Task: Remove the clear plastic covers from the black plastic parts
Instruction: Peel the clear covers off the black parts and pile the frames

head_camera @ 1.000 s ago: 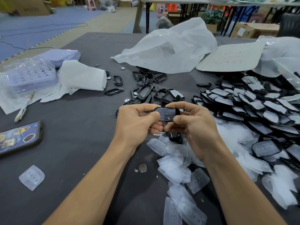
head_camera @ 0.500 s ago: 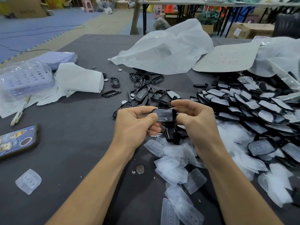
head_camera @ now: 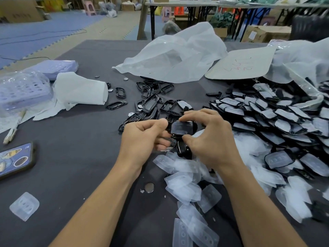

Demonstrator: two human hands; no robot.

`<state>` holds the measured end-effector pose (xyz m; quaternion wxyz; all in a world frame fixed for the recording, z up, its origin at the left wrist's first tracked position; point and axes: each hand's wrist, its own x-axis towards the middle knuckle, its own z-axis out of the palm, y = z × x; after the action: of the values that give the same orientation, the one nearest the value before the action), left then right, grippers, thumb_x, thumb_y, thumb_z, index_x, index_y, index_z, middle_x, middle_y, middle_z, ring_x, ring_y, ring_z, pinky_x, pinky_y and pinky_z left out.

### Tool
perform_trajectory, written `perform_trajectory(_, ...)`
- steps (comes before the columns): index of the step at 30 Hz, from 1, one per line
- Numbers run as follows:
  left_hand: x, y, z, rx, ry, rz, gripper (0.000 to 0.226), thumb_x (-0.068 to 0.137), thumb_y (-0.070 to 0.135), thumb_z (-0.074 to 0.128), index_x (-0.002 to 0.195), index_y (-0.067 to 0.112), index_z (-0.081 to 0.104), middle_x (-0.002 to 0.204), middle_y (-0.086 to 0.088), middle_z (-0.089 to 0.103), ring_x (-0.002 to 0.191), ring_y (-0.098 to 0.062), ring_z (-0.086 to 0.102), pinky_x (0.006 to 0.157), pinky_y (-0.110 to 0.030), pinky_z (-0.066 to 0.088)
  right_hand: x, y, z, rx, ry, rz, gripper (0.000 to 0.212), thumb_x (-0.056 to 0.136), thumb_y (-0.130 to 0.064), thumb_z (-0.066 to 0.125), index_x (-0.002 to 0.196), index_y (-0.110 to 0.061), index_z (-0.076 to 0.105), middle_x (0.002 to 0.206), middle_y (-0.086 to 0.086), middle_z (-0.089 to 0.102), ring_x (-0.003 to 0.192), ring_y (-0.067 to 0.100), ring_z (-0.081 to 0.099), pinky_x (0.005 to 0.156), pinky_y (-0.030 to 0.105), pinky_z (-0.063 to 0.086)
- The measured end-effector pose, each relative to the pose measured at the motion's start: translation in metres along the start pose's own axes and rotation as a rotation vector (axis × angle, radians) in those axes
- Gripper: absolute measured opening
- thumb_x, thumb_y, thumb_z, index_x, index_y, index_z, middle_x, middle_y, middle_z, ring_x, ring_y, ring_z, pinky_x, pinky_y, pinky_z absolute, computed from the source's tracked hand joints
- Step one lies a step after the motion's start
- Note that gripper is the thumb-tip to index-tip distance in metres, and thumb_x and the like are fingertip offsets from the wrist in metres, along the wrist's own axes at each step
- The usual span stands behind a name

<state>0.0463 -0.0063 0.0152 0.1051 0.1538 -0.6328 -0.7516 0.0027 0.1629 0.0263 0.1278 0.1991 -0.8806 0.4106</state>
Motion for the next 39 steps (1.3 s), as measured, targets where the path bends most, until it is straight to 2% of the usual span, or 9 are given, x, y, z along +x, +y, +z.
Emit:
perform_trajectory(5, 0.002, 0.001, -0.005, 0.030, 0.059, 0.061, 0.020, 0.094, 0.012, 0.072, 0.078, 0.018, 0.083, 0.072, -0.015, 0.076, 0.054, -0.016, 0.067, 0.051, -0.020, 0.054, 0.016, 0.032, -0.045, -0.312, 0.247, 0.299, 0.064, 0.078, -0.014, 0.085, 0.137, -0.027, 0.063, 0.156, 0.002, 0.049, 0.147, 0.025, 0.035, 0.124, 0.040, 0.020)
perform_trajectory(9, 0.006, -0.003, -0.004, 0.158, 0.130, 0.127, 0.018, 0.092, 0.012, 0.074, 0.080, 0.022, 0.083, 0.072, -0.007, 0.078, 0.059, -0.016, 0.071, 0.059, -0.025, 0.057, 0.011, 0.034, -0.048, -0.418, 0.417, 0.386, 0.082, 0.080, -0.001, 0.076, 0.153, -0.021, 0.044, 0.167, 0.010, 0.030, 0.156, 0.029, 0.017, 0.127, 0.046, 0.009)
perform_trajectory(14, 0.004, -0.008, -0.005, 0.728, 0.233, 0.357, 0.037, 0.088, 0.022, 0.066, 0.117, 0.046, 0.073, 0.091, 0.036, 0.072, 0.086, 0.011, 0.067, 0.085, -0.012, 0.050, 0.003, 0.009, 0.008, -0.272, 0.094, 0.183, 0.055, 0.081, 0.008, 0.066, 0.126, -0.023, 0.071, 0.148, -0.001, 0.058, 0.143, 0.021, 0.039, 0.117, 0.023, 0.014)
perform_trajectory(17, 0.009, -0.015, -0.006, 1.083, 0.070, 0.343, 0.063, 0.096, 0.022, 0.059, 0.154, 0.041, 0.042, 0.163, 0.013, 0.039, 0.151, -0.004, 0.028, 0.120, -0.028, 0.029, 0.000, 0.006, 0.019, -0.187, -0.090, 0.189, 0.057, 0.082, -0.005, 0.054, 0.134, -0.025, 0.066, 0.135, -0.002, 0.061, 0.131, 0.022, 0.049, 0.114, 0.026, 0.032)
perform_trajectory(20, 0.014, -0.019, -0.007, 1.284, -0.092, 0.286, 0.058, 0.105, 0.026, 0.044, 0.161, 0.029, 0.030, 0.173, 0.002, 0.013, 0.160, -0.014, 0.004, 0.130, -0.039, 0.003, 0.002, 0.005, 0.017, -0.218, -0.207, 0.162, 0.073, 0.071, -0.021, 0.038, 0.140, -0.023, 0.061, 0.128, -0.001, 0.064, 0.124, 0.023, 0.052, 0.112, 0.036, 0.036)
perform_trajectory(28, 0.015, -0.017, -0.008, 1.133, 0.162, 0.387, 0.020, 0.086, 0.033, 0.078, 0.105, 0.029, 0.081, 0.130, 0.011, 0.071, 0.119, -0.019, 0.063, 0.110, -0.043, 0.044, 0.004, 0.012, 0.017, -0.081, -0.118, 0.278, 0.041, 0.087, -0.003, 0.057, 0.112, -0.028, 0.078, 0.103, -0.001, 0.076, 0.095, 0.016, 0.064, 0.085, 0.024, 0.050)
perform_trajectory(31, 0.015, -0.016, -0.010, 1.050, 0.213, 0.365, 0.009, 0.080, 0.034, 0.084, 0.088, 0.034, 0.081, 0.112, 0.017, 0.075, 0.112, -0.016, 0.064, 0.100, -0.037, 0.048, 0.002, 0.009, 0.010, -0.102, 0.008, 0.242, 0.042, 0.091, -0.006, 0.057, 0.123, -0.029, 0.073, 0.120, 0.002, 0.070, 0.113, 0.018, 0.060, 0.101, 0.025, 0.043)
perform_trajectory(34, 0.011, -0.010, -0.009, 0.877, 0.317, 0.344, 0.018, 0.076, 0.032, 0.084, 0.067, 0.044, 0.073, 0.076, 0.031, 0.069, 0.086, -0.001, 0.066, 0.078, -0.022, 0.046, 0.004, 0.010, -0.002, -0.364, 0.148, 0.237, 0.040, 0.089, -0.012, 0.061, 0.123, -0.030, 0.073, 0.109, 0.004, 0.073, 0.115, 0.023, 0.057, 0.105, 0.036, 0.032)
perform_trajectory(39, 0.009, -0.006, -0.007, 0.554, 0.458, 0.281, 0.013, 0.079, 0.035, 0.078, 0.068, 0.041, 0.074, 0.064, 0.026, 0.070, 0.059, -0.005, 0.069, 0.067, -0.032, 0.056, 0.005, 0.016, -0.014, -0.537, -0.074, 0.377, 0.032, 0.093, -0.024, 0.055, 0.120, -0.031, 0.071, 0.107, 0.001, 0.073, 0.112, 0.025, 0.055, 0.100, 0.040, 0.036)
